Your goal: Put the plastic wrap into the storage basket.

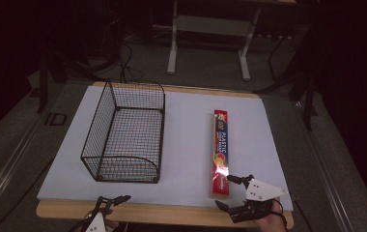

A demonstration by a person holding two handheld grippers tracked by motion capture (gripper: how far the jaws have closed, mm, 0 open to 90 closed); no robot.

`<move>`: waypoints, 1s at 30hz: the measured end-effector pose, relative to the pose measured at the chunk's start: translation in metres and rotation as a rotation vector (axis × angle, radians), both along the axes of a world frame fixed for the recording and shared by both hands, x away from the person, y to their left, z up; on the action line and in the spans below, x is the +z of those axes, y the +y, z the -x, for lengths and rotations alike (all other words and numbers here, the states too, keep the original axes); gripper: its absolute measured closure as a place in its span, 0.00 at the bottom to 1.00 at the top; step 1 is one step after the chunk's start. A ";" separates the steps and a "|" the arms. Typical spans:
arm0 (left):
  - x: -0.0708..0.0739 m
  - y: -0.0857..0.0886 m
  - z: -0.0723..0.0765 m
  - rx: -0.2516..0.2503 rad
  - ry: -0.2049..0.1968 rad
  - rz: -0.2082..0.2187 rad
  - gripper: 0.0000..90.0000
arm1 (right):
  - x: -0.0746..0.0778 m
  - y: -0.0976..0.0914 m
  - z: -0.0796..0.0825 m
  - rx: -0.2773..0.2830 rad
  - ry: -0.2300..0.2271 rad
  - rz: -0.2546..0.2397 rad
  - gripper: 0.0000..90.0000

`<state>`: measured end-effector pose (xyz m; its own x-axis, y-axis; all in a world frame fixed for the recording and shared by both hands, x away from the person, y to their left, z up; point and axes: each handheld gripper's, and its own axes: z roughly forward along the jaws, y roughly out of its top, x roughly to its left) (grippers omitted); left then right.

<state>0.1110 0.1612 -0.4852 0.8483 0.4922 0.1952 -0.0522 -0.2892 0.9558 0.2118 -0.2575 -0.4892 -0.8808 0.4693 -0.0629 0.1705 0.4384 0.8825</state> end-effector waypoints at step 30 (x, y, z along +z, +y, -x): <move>-0.001 -0.002 0.003 -0.054 0.010 -0.002 0.00 | 0.033 0.027 -0.017 -0.019 -0.014 0.055 0.15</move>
<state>0.1082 0.1587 -0.4858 0.8755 0.4453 0.1876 -0.0583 -0.2881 0.9558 0.2289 -0.2307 -0.4564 -0.8704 0.4817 -0.1015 0.1673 0.4834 0.8593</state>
